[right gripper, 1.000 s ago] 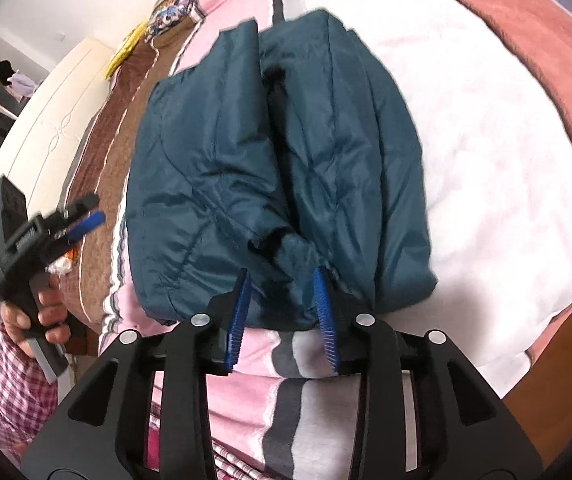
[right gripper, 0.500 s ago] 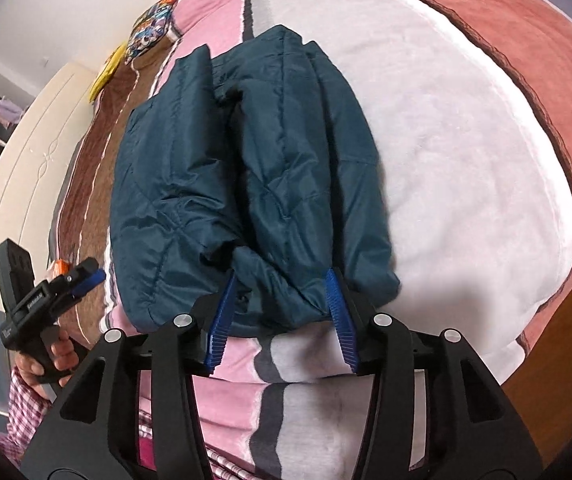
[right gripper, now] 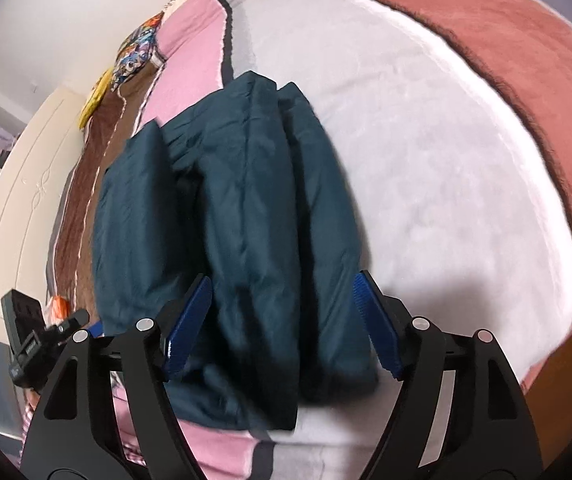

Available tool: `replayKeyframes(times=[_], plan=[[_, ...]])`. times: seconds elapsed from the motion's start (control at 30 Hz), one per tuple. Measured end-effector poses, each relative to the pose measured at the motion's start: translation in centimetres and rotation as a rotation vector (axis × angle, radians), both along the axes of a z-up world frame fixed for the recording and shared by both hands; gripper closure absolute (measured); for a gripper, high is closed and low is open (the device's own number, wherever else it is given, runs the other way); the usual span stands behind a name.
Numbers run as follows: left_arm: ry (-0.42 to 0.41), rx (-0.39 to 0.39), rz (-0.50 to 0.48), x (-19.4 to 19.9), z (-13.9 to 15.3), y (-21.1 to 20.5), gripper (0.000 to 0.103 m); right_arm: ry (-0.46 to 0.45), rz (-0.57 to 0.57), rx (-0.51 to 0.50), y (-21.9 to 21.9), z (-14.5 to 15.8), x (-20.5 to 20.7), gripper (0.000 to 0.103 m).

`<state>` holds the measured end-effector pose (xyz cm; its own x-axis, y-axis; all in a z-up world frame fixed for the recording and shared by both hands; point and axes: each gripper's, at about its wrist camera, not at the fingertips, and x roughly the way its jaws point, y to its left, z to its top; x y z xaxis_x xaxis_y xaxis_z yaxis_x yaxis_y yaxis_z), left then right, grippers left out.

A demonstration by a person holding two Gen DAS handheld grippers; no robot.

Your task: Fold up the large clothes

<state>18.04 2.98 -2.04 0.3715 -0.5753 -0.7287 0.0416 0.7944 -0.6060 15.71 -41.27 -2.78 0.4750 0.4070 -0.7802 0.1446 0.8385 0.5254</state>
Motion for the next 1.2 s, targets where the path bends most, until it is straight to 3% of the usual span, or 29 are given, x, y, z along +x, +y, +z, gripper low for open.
replayKeyframes(times=[0.17,0.3,0.43,0.53,0.6,0.63,0.7,0.77,0.87,1.03,1.2], plan=[[0.003,-0.017,-0.067,1.2,-0.9,-1.1,0.021,0.065,0.015,0.019,0.2,-2.0,2.9,0.028],[0.008,-0.029,-0.093,2.4,-2.0,-1.5,0.015,0.128,0.041,0.043,-0.1,-4.2,4.3,0.024],[0.03,-0.064,-0.108,3.3,-3.3,-1.7,0.007,0.192,0.05,0.173,-0.4,-6.5,4.7,0.024],[0.054,-0.11,-0.122,3.8,-4.1,-2.0,0.007,0.203,0.047,0.246,-0.4,-7.6,4.6,0.035],[0.054,-0.12,-0.138,4.0,-4.1,-2.3,0.01,0.194,0.066,0.275,-0.2,-7.7,4.5,0.052],[0.046,-0.114,-0.141,3.9,-3.9,-2.5,0.014,0.185,0.071,0.281,-0.1,-7.6,4.4,0.054],[0.013,-0.084,-0.151,3.6,-3.3,-2.8,0.022,0.154,0.093,0.288,0.2,-7.2,4.2,0.07],[-0.035,-0.042,-0.159,3.2,-2.4,-3.0,0.035,0.124,0.105,0.266,0.6,-6.5,3.8,0.075],[-0.128,0.037,-0.172,2.7,-0.8,-3.4,0.044,0.085,0.106,0.252,1.2,-5.8,3.1,0.08],[-0.246,0.124,-0.168,4.1,2.0,-3.1,0.047,0.015,0.13,0.222,3.1,-4.2,2.7,0.083],[-0.284,0.161,-0.112,7.1,3.4,0.3,0.047,-0.031,0.163,0.204,7.1,-2.9,5.7,0.084]])
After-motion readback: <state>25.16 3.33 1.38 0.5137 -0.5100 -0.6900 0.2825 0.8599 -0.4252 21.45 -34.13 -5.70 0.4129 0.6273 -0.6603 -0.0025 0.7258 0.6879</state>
